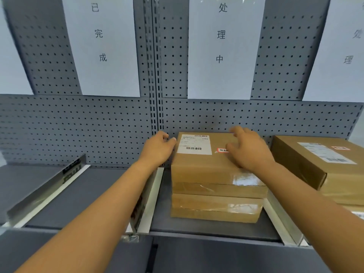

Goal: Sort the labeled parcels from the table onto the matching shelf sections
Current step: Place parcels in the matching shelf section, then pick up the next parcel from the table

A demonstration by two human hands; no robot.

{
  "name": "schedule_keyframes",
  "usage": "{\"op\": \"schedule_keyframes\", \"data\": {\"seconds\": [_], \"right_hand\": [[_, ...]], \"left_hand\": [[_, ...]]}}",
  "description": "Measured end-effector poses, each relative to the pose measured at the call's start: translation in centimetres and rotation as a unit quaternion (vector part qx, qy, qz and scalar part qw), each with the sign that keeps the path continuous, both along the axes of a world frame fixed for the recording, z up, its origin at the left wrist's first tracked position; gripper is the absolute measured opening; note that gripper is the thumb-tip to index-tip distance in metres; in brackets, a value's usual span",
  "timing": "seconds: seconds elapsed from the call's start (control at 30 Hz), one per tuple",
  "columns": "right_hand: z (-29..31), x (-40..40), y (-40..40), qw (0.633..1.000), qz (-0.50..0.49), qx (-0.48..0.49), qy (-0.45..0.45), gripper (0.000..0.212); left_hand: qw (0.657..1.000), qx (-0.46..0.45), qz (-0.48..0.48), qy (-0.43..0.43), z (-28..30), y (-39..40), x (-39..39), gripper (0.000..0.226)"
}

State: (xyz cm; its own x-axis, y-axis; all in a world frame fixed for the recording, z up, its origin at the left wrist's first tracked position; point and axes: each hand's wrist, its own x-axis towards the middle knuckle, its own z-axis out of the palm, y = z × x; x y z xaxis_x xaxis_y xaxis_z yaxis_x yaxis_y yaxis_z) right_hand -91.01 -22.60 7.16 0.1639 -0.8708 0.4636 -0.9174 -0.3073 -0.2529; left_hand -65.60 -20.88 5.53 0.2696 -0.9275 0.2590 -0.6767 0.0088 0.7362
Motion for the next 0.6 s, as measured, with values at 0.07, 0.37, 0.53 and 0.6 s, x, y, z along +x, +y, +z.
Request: {"op": "schedule_keyframes", "data": {"seconds": [0.07, 0.37, 0.53, 0.6], "right_hand": [[0.2, 2.5, 1.3, 0.996, 0.085, -0.005, 0.019, 0.045], [-1.3, 18.1, 8.3, 0.943, 0.325, 0.014, 0.068, 0.052], [-1.5, 28.2, 14.9, 0.902, 0.419, -0.024, 0.105, 0.049], [-1.2, 32.3, 18.1, 0.882, 0.453, -0.045, 0.120, 0.051]], "left_hand": [[0.993, -0.036, 0.008, -0.115, 0.7, 2.2, 0.9, 0.040], [0.885, 0.020, 0.132, -0.446, 0.8, 17.6, 10.4, 0.039], [0.837, 0.091, 0.231, -0.487, 1.0, 28.7, 18.3, 0.036], [0.821, 0.112, 0.267, -0.492, 1.2, 33.0, 21.5, 0.036]]}}
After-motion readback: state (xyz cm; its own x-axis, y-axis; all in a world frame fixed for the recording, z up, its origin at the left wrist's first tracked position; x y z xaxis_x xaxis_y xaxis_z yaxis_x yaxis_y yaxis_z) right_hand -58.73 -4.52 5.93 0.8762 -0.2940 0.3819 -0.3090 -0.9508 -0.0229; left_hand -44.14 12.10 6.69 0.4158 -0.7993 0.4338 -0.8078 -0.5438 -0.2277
